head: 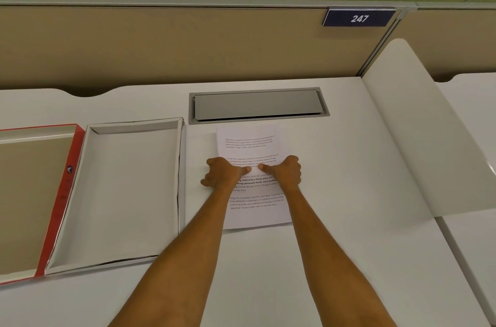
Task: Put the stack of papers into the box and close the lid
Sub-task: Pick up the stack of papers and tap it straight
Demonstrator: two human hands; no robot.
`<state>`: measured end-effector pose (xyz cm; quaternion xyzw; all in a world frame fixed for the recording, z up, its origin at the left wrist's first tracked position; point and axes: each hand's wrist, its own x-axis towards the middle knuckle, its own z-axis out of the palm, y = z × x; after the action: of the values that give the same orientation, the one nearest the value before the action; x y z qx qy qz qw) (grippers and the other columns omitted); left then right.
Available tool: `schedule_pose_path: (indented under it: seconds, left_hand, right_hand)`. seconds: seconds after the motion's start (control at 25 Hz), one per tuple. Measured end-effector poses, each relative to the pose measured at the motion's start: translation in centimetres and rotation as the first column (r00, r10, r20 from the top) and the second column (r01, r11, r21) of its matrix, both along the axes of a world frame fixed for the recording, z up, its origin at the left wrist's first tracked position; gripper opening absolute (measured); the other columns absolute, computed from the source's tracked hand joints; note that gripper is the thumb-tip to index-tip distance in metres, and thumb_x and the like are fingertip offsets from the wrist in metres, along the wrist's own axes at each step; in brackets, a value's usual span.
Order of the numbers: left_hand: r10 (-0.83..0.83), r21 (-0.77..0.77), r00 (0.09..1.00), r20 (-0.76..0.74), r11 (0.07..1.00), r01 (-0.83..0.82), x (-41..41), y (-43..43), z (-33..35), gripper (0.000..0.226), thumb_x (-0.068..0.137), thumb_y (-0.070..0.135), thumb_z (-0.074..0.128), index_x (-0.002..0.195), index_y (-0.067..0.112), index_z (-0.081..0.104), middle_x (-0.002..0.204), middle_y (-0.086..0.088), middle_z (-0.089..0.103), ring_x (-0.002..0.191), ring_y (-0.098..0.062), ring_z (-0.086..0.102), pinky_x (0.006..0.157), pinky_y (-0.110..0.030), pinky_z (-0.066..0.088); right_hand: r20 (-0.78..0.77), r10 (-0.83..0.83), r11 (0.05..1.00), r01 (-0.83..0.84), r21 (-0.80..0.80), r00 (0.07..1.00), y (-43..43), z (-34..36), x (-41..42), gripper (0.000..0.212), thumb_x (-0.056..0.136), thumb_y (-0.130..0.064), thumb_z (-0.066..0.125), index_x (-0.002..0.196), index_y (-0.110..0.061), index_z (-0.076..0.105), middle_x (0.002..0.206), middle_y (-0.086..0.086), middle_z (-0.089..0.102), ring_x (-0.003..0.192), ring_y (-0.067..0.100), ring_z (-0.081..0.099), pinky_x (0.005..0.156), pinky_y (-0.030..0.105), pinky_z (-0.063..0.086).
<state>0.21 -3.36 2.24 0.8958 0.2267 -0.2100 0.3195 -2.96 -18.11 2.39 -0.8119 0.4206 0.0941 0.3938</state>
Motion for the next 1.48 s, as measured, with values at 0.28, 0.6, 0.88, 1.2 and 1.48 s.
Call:
schedule_pose_path:
  seconds: [0.28, 0.6, 0.88, 1.2, 1.48]
  left_hand:
    - [0.039, -0.138, 0.994, 0.105, 0.990, -0.024, -1.2, 0.1, 0.8, 0.065, 0.064, 0.049, 0.087, 0.108, 0.009, 0.062, 0.111, -0.010, 0.072, 0.089, -0.027, 0.073, 0.064, -0.032, 0.059]
    - [0.155, -0.324, 0.905, 0.396, 0.946, -0.020, -2.7, -0.2, 6.6, 0.061, 0.061, 0.045, 0.090, 0.098, 0.014, 0.053, 0.095, 0.003, 0.063, 0.076, -0.017, 0.065, 0.053, -0.017, 0.048]
    - [0.434, -0.653, 0.744, 0.508, 0.757, 0.005, -5.4, -0.5, 7.8, 0.055, 0.063, 0.025, 0.093, 0.089, 0.044, 0.048, 0.091, 0.016, 0.062, 0.079, -0.005, 0.064, 0.060, -0.006, 0.052]
    - [0.405, -0.670, 0.739, 0.538, 0.738, 0.082, -5.9, -0.1, 7.4, 0.061, 0.066, 0.017, 0.090, 0.096, 0.047, 0.045, 0.095, 0.022, 0.058, 0.084, -0.003, 0.061, 0.067, -0.005, 0.052]
    - [0.234, -0.639, 0.818, 0.526, 0.744, 0.198, -5.2, 2.0, 6.1, 0.076, 0.063, 0.021, 0.092, 0.110, 0.050, 0.040, 0.105, 0.019, 0.056, 0.098, -0.010, 0.060, 0.074, -0.004, 0.050]
  right_hand:
    - [0.076, 0.011, 1.000, -0.013, 0.028, 0.997, 0.0, 0.5, -0.5, 0.080, 0.062, -0.036, 0.091, 0.117, -0.005, 0.041, 0.120, 0.015, 0.062, 0.108, 0.033, 0.064, 0.090, 0.047, 0.056]
    - [0.443, -0.110, 0.994, 0.087, 0.073, 0.890, 0.0, 5.8, -2.1, 0.062, 0.074, -0.024, 0.084, 0.112, -0.010, 0.038, 0.113, 0.010, 0.058, 0.099, 0.026, 0.063, 0.075, 0.029, 0.058]
    - [0.689, -0.267, 0.958, 0.110, 0.263, 0.673, 1.6, 6.7, -4.2, 0.065, 0.071, -0.012, 0.086, 0.119, -0.012, 0.041, 0.106, -0.002, 0.058, 0.093, 0.002, 0.060, 0.064, 0.007, 0.053]
    - [0.720, -0.277, 0.949, 0.067, 0.306, 0.636, 1.4, 5.8, -5.1, 0.071, 0.071, -0.015, 0.087, 0.123, -0.026, 0.041, 0.109, -0.013, 0.059, 0.103, 0.010, 0.062, 0.076, 0.019, 0.059]
    - [0.700, -0.159, 0.960, -0.057, 0.275, 0.696, -0.1, 5.5, -5.9, 0.088, 0.063, -0.019, 0.091, 0.130, -0.037, 0.038, 0.117, -0.017, 0.056, 0.111, 0.004, 0.057, 0.084, 0.013, 0.054]
